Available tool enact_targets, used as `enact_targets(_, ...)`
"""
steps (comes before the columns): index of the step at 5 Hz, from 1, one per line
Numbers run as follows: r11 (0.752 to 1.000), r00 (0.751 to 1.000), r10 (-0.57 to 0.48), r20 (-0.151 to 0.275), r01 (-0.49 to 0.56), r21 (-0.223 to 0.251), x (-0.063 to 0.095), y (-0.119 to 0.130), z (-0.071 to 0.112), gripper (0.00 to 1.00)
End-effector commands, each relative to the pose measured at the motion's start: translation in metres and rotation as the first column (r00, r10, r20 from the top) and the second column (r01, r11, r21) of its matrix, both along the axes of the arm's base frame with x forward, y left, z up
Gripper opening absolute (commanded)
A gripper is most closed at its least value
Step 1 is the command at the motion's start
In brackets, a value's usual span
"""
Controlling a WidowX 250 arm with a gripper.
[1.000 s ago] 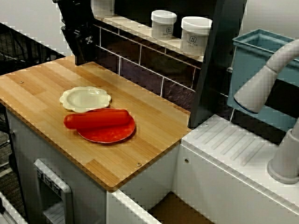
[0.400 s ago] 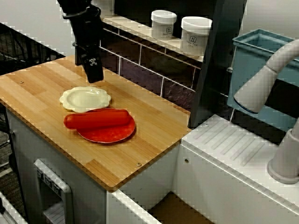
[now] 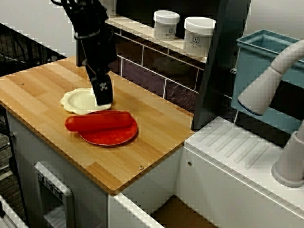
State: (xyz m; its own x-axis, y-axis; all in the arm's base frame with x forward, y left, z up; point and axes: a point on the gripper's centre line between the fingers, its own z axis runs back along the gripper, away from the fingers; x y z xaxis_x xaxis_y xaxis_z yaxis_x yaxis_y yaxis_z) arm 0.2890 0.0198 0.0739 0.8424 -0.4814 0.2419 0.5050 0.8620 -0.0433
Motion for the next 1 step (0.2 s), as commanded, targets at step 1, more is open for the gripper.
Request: enact_targets(1, 0.997, 0.998, 0.044, 0.048, -0.046, 0.054, -0.0178, -0.0012, -0.0077, 1.0)
